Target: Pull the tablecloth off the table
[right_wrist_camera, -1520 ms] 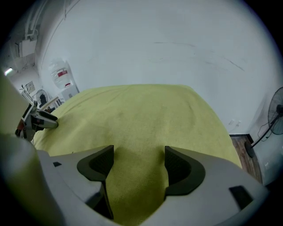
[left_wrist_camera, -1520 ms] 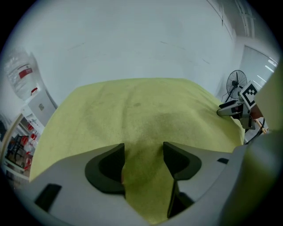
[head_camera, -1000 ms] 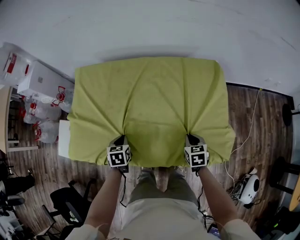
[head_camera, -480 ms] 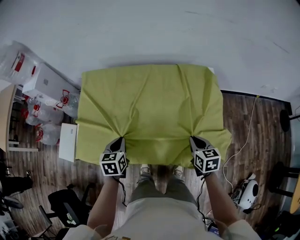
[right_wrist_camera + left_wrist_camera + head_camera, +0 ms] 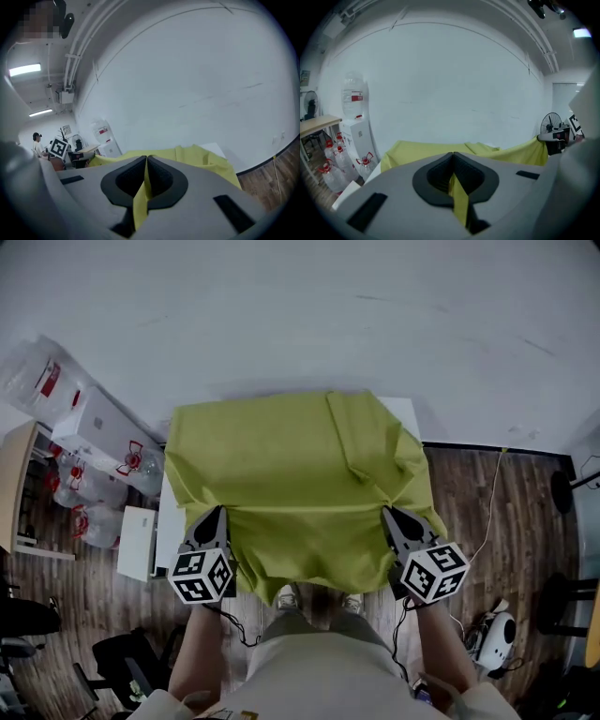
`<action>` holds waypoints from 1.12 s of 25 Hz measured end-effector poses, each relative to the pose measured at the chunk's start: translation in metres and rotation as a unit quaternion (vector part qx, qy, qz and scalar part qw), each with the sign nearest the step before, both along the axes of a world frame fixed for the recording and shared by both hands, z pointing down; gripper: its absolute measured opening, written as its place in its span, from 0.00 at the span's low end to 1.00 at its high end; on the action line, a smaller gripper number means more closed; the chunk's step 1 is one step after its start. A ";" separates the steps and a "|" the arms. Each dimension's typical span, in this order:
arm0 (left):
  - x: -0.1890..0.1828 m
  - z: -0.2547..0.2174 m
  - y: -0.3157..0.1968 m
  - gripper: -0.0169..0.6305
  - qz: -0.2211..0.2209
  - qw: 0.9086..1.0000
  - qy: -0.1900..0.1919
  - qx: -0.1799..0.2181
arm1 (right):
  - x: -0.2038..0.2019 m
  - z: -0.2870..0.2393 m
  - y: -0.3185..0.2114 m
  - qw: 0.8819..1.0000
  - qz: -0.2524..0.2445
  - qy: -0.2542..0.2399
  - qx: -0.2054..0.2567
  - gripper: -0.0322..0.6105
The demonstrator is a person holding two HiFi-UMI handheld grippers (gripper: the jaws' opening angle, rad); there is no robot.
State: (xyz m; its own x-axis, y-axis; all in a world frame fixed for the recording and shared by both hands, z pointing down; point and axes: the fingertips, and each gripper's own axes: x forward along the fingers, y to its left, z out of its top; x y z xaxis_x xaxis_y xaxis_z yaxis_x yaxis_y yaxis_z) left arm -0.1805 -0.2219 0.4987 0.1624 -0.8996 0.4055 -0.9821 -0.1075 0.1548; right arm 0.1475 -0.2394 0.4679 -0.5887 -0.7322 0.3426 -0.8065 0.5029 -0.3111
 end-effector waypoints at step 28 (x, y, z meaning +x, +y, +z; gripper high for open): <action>-0.007 -0.286 0.028 0.06 0.047 0.954 -0.121 0.272 | -0.009 -0.283 0.037 0.960 -0.011 -0.059 0.274 0.10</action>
State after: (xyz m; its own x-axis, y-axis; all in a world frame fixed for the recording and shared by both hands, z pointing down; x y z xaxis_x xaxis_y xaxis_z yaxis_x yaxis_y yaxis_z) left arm -0.1874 -0.1940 0.2130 0.2126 -0.9738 -0.0805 -0.9642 -0.1958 -0.1786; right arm 0.1382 -0.2024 0.1844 -0.6170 -0.7705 -0.1602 -0.7692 0.6334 -0.0839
